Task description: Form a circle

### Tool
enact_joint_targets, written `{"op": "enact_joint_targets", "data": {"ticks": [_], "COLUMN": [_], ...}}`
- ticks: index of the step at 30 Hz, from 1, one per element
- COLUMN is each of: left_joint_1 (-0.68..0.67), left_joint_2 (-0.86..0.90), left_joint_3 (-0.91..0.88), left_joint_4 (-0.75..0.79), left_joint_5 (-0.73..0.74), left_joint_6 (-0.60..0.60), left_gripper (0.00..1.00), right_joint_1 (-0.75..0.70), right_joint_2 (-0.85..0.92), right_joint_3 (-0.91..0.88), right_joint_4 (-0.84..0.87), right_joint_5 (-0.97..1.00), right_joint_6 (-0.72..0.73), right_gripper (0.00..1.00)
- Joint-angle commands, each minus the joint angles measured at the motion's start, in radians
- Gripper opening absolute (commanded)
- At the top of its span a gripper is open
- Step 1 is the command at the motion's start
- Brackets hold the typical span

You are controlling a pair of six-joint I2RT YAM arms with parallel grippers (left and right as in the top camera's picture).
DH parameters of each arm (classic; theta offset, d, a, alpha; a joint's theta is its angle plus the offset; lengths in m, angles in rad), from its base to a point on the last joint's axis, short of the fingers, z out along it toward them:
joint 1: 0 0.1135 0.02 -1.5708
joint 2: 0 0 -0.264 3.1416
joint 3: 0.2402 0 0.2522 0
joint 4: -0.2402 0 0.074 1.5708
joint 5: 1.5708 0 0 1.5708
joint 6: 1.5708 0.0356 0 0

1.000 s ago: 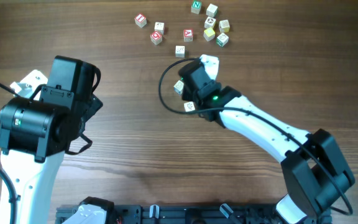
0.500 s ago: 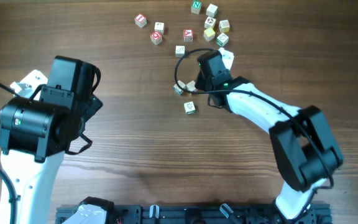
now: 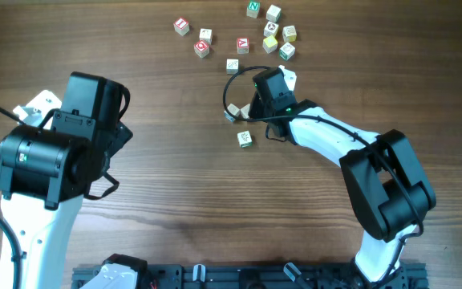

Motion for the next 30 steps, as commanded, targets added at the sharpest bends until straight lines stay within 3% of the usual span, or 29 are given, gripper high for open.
{"op": "enact_joint_targets", "data": {"ticks": [1,30], "left_joint_1": [0.008,0.008], "left_joint_2": [-0.006,-0.006], "left_joint_3": [0.003,0.003], "left_joint_4": [0.0,0.0], "left_joint_5": [-0.003,-0.003], "left_joint_6": [0.002,0.002], "left_gripper": [1.0,1.0], "right_joint_1": [-0.005,0.005], "right_joint_2": [0.009,0.009], "right_joint_3": [0.015,0.015], "right_joint_4": [0.005,-0.019], "right_joint_5": [-0.028,-0.088], "right_joint_6": [0.003,-0.002], "right_gripper": [0.05,0.05]}}
